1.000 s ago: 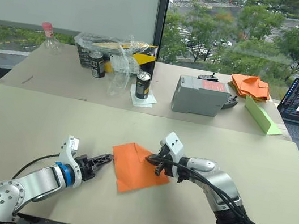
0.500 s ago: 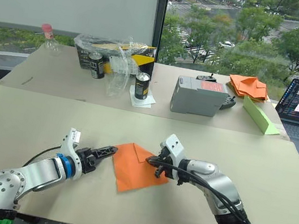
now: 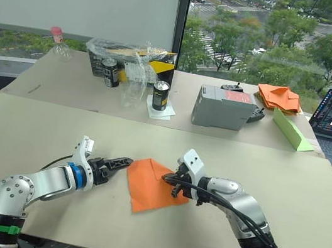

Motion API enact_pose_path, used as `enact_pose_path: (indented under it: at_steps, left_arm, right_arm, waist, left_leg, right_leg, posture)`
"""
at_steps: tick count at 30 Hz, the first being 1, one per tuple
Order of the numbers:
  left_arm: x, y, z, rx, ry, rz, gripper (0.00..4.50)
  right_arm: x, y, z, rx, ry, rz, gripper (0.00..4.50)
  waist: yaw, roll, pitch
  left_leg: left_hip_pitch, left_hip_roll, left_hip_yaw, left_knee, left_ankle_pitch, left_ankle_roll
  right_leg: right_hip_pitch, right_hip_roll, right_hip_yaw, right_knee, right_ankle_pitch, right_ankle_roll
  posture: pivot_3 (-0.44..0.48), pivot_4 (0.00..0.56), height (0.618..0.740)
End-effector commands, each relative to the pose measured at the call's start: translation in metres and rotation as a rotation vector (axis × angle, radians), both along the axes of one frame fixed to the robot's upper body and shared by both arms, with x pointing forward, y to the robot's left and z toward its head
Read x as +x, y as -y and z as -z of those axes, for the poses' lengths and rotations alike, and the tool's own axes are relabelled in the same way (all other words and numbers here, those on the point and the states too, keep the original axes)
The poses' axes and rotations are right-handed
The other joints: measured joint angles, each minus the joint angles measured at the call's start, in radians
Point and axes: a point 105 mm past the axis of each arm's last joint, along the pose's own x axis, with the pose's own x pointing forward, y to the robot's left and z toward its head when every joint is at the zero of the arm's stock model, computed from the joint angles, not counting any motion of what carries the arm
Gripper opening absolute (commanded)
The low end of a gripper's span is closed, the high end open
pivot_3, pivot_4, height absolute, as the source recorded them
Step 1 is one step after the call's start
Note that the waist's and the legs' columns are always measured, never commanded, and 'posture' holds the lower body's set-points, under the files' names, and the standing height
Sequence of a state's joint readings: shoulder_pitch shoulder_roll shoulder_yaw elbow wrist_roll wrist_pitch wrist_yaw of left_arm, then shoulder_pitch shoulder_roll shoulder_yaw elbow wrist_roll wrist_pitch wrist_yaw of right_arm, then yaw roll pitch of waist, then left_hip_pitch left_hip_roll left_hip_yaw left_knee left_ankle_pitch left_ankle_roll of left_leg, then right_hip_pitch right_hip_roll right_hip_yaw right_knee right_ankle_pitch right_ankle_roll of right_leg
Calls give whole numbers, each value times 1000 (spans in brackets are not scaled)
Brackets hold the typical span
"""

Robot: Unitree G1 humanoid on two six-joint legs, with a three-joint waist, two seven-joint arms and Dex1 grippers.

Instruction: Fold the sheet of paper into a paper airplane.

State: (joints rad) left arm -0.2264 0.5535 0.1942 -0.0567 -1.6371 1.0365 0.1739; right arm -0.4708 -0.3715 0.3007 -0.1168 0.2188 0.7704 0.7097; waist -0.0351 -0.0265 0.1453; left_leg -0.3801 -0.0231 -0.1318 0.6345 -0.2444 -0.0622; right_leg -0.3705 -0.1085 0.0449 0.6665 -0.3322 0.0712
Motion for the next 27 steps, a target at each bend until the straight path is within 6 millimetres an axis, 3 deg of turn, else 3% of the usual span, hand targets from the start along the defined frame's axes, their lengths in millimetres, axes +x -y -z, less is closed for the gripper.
enact_pose_path:
  at_steps: [1, 9, 27]
  left_arm:
    - [0, 8, 17, 17, -63, 35, 4254]
    - [9, 33, 14, -27, -61, 121, 4254]
    - [11, 36, 11, -41, -63, 143, 4254]
  right_arm:
    - [-1, -3, -11, 13, 35, -11, 0]
    - [-1, -4, -11, 11, 37, -13, 0]
    - [-4, -4, -7, 17, 33, 5, 0]
  waist:
    - [3, 0, 0]
    - [17, 0, 0]
    - [17, 0, 0]
  left_leg:
    - [0, 0, 0, 0, 0, 0]
    - [-2, -1, 0, 3, 0, 0]
    - [-2, -1, -1, 4, 0, 0]
  right_leg:
    - [0, 0, 0, 0, 0, 0]
    - [1, -1, 0, 0, 0, 0]
    - [0, -1, -1, 0, 0, 0]
  posture:
    - [0, 150, 740]
    - [0, 150, 740]
    - [0, 150, 740]
